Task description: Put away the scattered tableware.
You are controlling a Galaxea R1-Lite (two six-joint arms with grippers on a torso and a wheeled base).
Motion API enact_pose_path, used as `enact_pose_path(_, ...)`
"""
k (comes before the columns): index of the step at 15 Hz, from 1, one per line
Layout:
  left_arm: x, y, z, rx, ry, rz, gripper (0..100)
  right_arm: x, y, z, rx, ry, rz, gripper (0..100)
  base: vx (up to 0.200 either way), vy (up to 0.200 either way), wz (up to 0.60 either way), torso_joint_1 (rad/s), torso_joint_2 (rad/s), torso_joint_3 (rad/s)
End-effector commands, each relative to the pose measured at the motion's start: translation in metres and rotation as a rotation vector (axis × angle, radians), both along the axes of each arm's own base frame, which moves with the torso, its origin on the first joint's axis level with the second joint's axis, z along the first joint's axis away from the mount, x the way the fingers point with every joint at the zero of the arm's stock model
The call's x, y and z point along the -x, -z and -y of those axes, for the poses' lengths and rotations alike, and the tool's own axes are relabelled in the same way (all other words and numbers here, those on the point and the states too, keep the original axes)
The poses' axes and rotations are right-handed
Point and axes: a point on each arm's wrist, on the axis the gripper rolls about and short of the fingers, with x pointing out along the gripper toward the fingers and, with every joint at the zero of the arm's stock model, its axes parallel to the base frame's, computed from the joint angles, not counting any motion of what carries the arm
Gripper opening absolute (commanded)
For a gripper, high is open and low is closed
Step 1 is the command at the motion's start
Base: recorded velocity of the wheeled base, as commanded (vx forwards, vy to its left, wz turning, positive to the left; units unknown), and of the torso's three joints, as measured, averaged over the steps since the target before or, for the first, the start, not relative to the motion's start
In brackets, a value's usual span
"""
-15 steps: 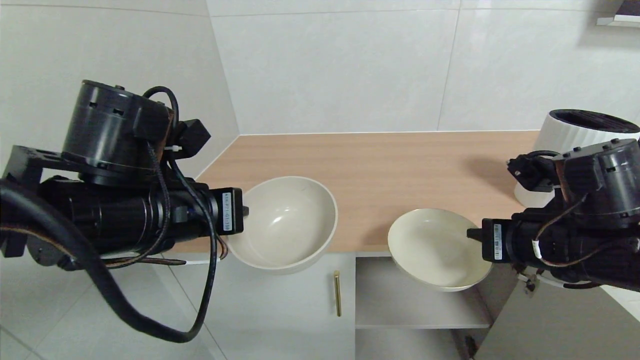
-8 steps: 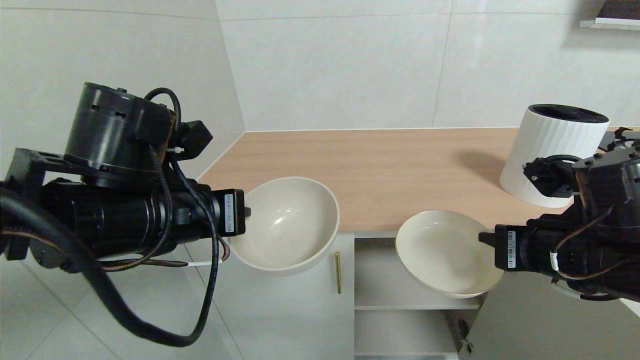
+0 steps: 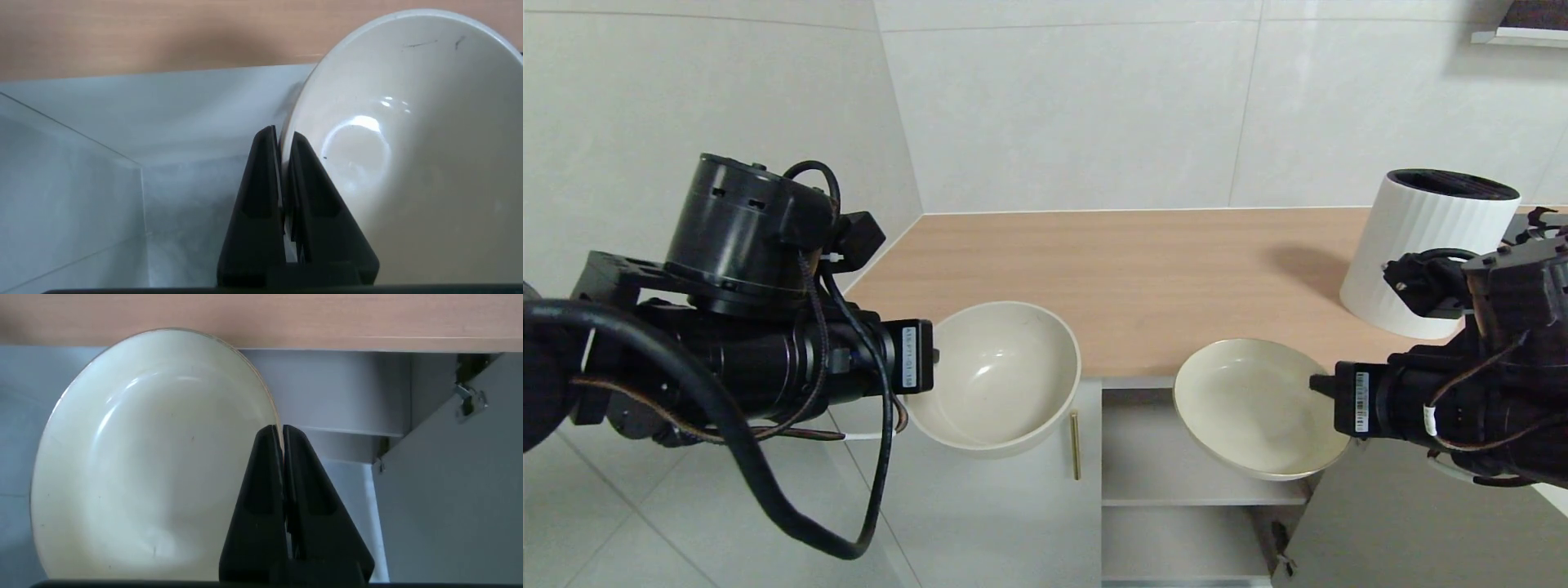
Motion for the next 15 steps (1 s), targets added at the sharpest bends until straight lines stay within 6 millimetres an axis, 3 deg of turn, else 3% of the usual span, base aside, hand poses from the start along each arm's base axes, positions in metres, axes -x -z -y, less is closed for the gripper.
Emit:
enact_pose_path(1, -0.001, 0.002, 0.001, -0.003, 0.0, -0.005, 0, -0.002, 0.003, -0.001, 0.008, 0.0, -0.01, 0, 0.0, 0.0, 0.0, 0.0, 0.0, 0.0)
enact_pose_path(6, -0.002, 0.002, 0.001, -0.004, 0.0, -0.006, 0, -0.005, 0.009, -0.004, 0.022, -0.001, -0.033, 0, 0.0, 0.0, 0.0, -0.115, 0.34, 0.216)
enact_pose_path(15, -0.004, 0.004, 0.002, -0.007, -0.005, -0.01, 0, -0.012, 0.022, -0.009, 0.039, 0.003, -0.078, 0, 0.0, 0.0, 0.0, -0.133, 0.46, 0.327)
